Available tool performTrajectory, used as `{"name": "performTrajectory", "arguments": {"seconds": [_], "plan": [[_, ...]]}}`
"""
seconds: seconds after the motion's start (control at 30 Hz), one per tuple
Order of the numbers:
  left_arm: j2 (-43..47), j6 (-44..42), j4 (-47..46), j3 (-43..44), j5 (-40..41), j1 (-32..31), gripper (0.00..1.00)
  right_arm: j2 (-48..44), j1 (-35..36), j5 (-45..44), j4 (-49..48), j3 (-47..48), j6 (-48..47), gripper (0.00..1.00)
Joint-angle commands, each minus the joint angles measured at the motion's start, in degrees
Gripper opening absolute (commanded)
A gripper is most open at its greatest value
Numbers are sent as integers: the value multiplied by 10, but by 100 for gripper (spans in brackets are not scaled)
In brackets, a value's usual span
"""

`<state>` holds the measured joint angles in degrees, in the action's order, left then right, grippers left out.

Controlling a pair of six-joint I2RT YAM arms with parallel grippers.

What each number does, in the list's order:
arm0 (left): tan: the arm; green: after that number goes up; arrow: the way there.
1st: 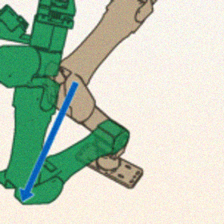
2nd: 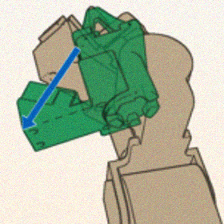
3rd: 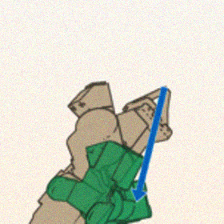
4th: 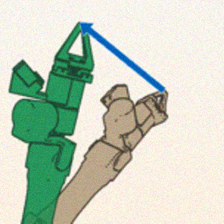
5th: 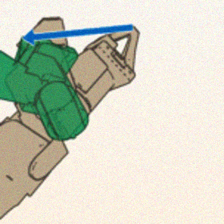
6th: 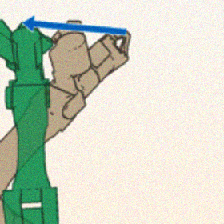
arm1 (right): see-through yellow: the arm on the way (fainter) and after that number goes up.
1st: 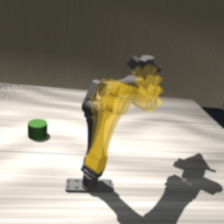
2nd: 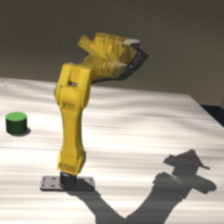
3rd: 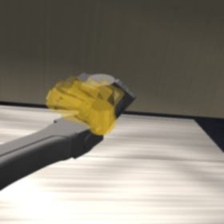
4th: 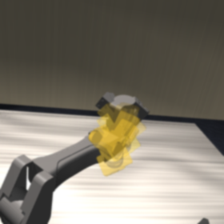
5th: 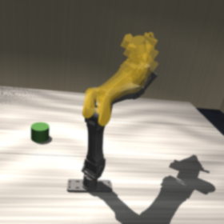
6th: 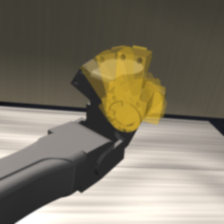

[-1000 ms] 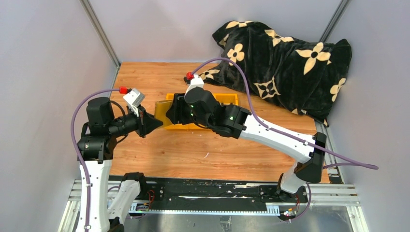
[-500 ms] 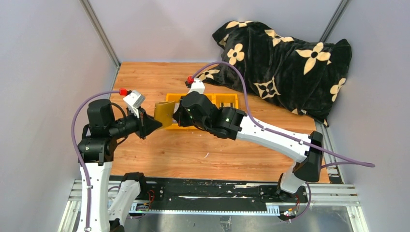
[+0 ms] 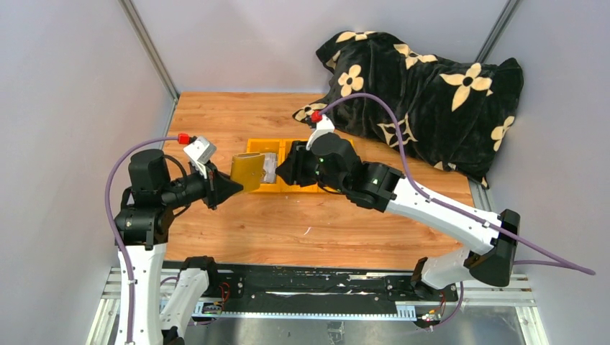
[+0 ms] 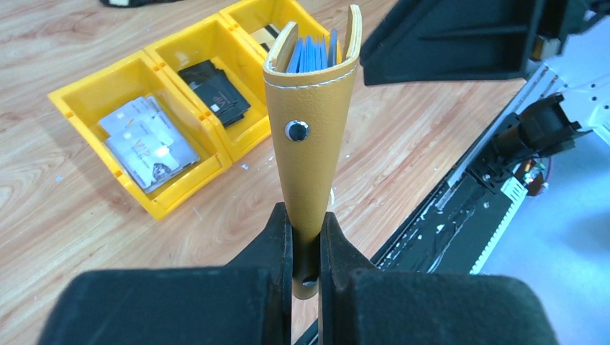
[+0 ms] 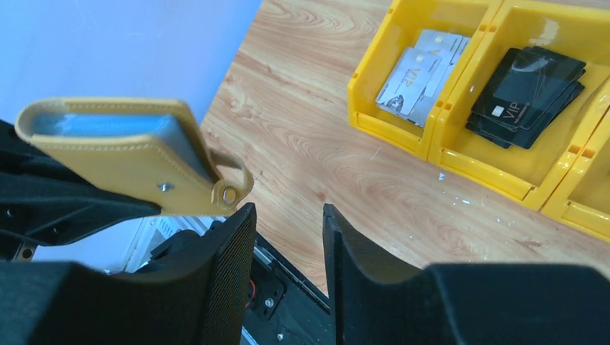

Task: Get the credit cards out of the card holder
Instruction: Open the card holder.

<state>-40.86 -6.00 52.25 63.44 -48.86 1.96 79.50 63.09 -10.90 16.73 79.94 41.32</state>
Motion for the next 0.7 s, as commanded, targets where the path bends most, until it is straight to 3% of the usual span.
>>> {"name": "performTrajectory", "arguments": {"seconds": [0.0, 0.3, 0.43, 0.67], "plan": [[7, 6, -21, 23, -51, 0, 0, -12, -24, 66, 5, -8, -34, 45], [26, 12, -22, 20, -99, 0, 0, -25, -26, 262, -32, 10, -125, 67], [30, 16, -22, 23, -140, 0, 0, -21, -28, 283, -15, 27, -143, 66], [35, 30, -22, 33, -188, 0, 0, -35, -58, 293, 8, 25, -144, 51]]}}
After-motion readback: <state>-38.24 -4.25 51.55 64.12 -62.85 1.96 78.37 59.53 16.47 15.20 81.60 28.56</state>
